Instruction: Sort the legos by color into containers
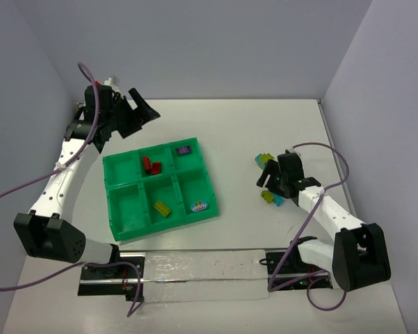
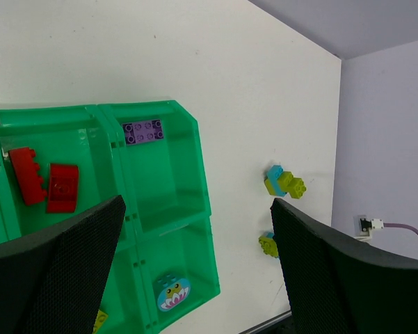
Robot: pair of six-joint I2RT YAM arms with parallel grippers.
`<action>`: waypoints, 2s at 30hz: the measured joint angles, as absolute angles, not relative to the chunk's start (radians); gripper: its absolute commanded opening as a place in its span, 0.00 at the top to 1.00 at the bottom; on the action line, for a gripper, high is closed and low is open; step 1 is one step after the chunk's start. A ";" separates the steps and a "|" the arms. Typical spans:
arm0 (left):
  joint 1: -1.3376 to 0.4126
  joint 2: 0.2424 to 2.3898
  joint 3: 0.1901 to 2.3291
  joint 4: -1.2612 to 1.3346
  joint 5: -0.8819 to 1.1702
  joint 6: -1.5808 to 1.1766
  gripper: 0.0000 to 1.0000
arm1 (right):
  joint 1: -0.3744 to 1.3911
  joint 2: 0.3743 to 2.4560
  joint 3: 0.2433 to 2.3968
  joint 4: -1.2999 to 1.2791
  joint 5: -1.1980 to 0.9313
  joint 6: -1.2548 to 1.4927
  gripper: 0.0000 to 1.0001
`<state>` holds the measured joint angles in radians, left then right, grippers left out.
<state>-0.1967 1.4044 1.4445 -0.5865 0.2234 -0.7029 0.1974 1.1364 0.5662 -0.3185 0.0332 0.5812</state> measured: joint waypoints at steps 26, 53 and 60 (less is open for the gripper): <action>-0.222 1.405 1.444 -0.585 0.242 -0.703 0.07 | 0.145 1.001 0.590 -0.452 0.087 0.618 0.18; -0.224 1.408 1.444 -0.580 0.252 -0.702 0.07 | 0.261 1.171 0.486 -0.280 -0.041 0.735 0.21; -0.233 1.410 1.444 -0.579 0.254 -0.702 0.07 | 0.290 1.257 0.542 -0.243 -0.110 0.650 0.23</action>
